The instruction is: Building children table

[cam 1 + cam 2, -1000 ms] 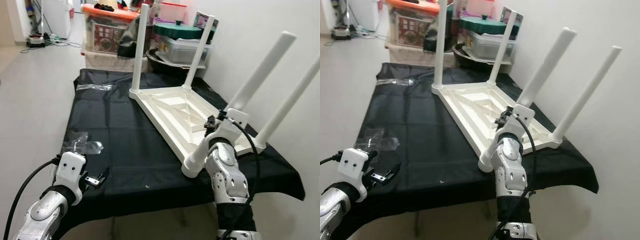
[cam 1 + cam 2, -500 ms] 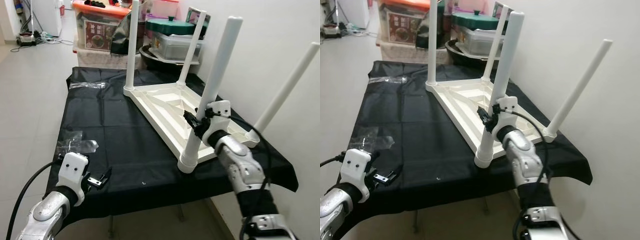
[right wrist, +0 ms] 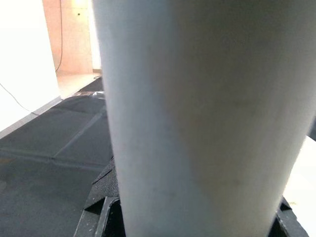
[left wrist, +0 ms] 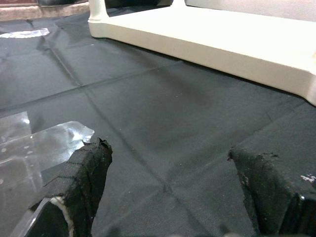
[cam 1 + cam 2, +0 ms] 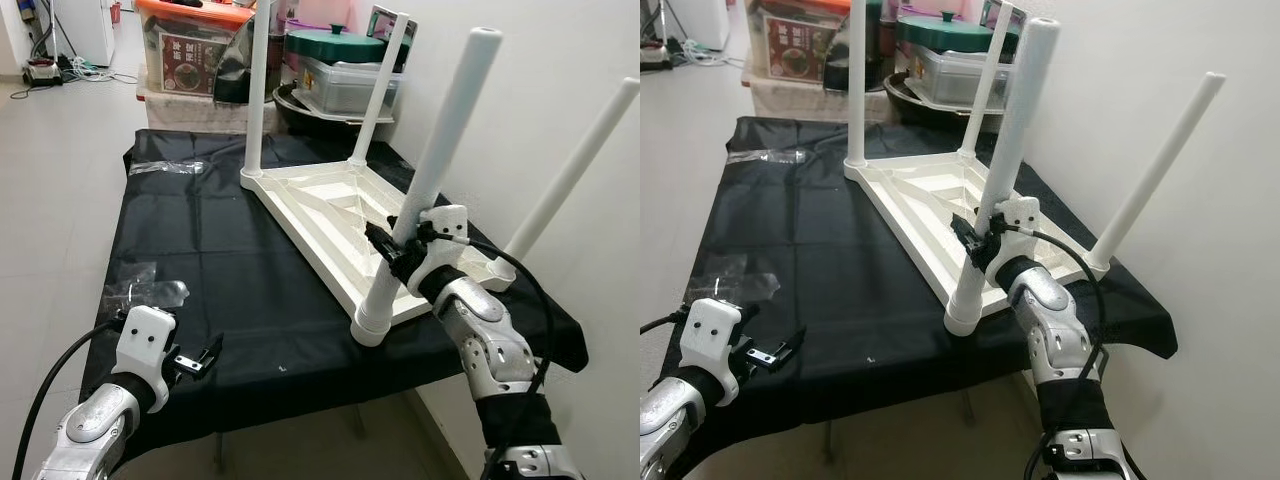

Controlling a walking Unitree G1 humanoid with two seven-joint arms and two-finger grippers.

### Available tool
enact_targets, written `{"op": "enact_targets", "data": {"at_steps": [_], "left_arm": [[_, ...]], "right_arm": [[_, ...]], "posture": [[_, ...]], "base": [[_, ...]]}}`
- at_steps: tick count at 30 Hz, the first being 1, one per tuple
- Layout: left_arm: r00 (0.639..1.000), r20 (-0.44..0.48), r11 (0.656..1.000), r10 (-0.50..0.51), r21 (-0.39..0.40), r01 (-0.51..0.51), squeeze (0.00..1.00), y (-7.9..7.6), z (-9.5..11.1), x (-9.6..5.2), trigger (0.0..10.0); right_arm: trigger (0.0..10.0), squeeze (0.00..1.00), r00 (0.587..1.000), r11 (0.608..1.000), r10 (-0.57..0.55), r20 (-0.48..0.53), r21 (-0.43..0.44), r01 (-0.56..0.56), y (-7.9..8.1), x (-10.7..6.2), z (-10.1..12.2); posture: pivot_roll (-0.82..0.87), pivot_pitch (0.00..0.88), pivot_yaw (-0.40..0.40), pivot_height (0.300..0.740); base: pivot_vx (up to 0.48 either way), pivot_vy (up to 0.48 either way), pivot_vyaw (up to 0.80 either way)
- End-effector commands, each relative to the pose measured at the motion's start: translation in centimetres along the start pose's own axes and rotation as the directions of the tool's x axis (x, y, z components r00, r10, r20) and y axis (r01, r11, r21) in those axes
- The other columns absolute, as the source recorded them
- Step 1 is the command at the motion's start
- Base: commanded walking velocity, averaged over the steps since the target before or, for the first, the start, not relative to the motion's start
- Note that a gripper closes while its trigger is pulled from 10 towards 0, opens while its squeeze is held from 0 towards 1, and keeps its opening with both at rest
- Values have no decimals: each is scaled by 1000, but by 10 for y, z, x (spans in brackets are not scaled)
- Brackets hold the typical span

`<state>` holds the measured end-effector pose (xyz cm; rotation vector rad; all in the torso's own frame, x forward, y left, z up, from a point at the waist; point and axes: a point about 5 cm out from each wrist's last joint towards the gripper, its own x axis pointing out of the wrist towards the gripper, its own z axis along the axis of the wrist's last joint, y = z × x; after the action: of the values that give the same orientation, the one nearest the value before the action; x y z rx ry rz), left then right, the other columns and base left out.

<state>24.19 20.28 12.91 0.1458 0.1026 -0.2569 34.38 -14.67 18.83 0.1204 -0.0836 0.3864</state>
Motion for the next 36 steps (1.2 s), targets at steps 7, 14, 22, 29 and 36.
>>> {"op": "enact_targets", "data": {"at_steps": [7, 14, 22, 29, 36], "left_arm": [[1000, -11, 1000, -1, 1, 1, 0, 1, 0, -1, 10000], [1000, -11, 1000, 11, 11, -11, 0, 4, 1, 0, 10000], [1000, -10, 1000, 16, 11, -16, 0, 3, 1, 3, 10000], [1000, -10, 1000, 13, 19, -13, 0, 3, 1, 6, 10000], [1000, -10, 1000, 6, 19, -6, 0, 2, 0, 7, 10000]], "right_arm": [[0, 0, 778, 807, -555, -296, 36, 589, -12, -26, -62], [0, 0, 653, 682, -695, -300, 14, 731, -7, -27, -53], [0, 0, 608, 620, -731, -310, 74, 781, 8, -21, -46], [10000, 0, 677, 707, -650, -345, 51, 705, 9, -22, -42], [10000, 1000, 706, 718, -647, -288, 80, 691, 10, -23, -30]], "posture": [[154, 0, -164, 740], [150, 0, -159, 740], [144, 0, -146, 740], [127, 0, -143, 740], [123, 0, -138, 740]], "base": [[0, 0, 0], [0, 0, 0], [0, 0, 0], [0, 0, 0], [0, 0, 0]]}}
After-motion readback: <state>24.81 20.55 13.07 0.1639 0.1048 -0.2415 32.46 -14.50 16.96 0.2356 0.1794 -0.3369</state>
